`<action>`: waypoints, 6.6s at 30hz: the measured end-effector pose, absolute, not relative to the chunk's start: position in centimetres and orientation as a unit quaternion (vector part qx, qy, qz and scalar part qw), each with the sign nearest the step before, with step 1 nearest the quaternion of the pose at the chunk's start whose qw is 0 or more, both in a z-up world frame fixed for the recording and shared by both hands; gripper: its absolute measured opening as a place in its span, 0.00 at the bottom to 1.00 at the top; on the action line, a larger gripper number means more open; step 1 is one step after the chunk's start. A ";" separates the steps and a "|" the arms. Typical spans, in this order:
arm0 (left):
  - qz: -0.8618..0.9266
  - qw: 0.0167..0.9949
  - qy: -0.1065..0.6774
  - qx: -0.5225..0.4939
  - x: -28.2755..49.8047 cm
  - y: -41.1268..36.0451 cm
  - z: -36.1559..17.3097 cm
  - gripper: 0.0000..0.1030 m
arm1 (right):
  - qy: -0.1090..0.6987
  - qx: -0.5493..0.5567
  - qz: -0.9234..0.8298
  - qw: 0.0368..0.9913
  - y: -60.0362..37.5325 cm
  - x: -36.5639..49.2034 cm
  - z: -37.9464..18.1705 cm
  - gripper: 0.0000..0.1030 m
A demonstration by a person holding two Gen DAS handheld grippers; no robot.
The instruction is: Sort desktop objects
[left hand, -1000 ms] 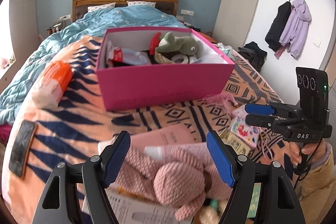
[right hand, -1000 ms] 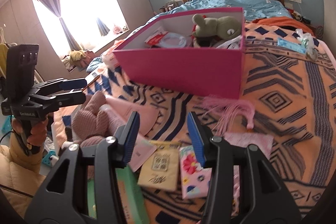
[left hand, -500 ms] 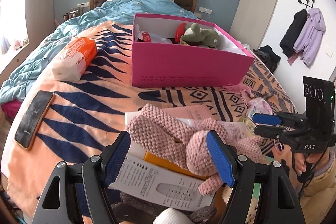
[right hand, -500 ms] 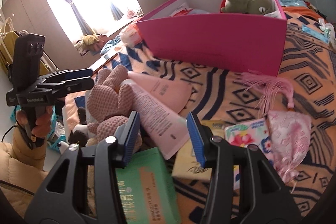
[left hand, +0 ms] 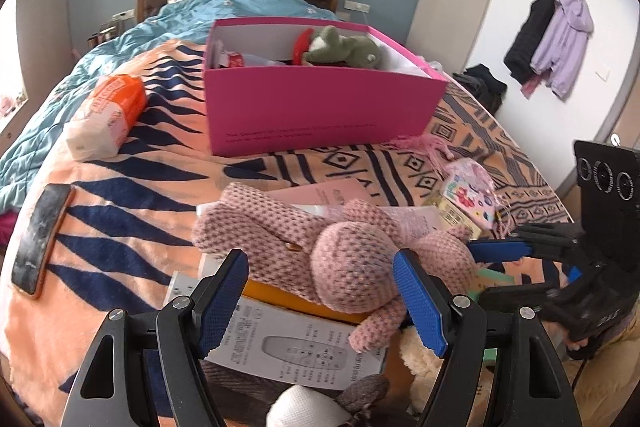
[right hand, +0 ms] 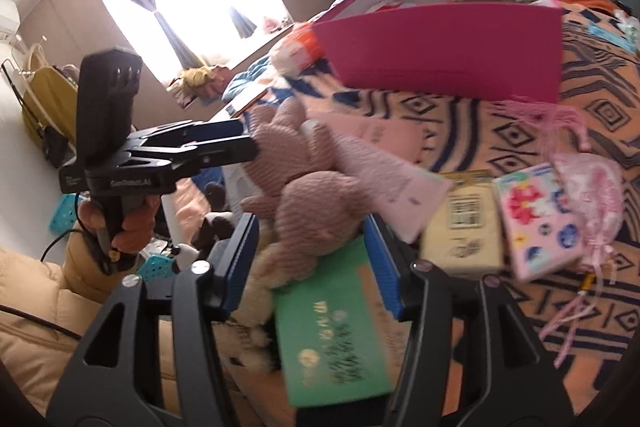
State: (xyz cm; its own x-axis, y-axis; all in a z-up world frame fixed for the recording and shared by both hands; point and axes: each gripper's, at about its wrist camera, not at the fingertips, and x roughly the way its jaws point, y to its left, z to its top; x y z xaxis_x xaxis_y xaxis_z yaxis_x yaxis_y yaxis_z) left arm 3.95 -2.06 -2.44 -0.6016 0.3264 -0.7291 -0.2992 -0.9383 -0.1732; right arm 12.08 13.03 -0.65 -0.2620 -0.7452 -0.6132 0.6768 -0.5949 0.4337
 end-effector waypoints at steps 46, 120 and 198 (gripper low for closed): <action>0.872 0.192 0.001 -0.451 -6.0 1.2 -3.3 0.56 | 0.128 0.372 -0.842 0.369 12.1 0.9 -1.0 0.36; 0.913 0.211 -0.018 -0.350 -7.0 0.0 6.8 0.52 | 0.098 0.233 -0.901 0.352 10.5 1.2 9.5 0.48; 0.918 0.174 -0.021 -0.356 -14.9 -1.2 6.0 0.52 | 0.106 0.239 -0.901 0.347 8.2 -7.5 9.6 0.48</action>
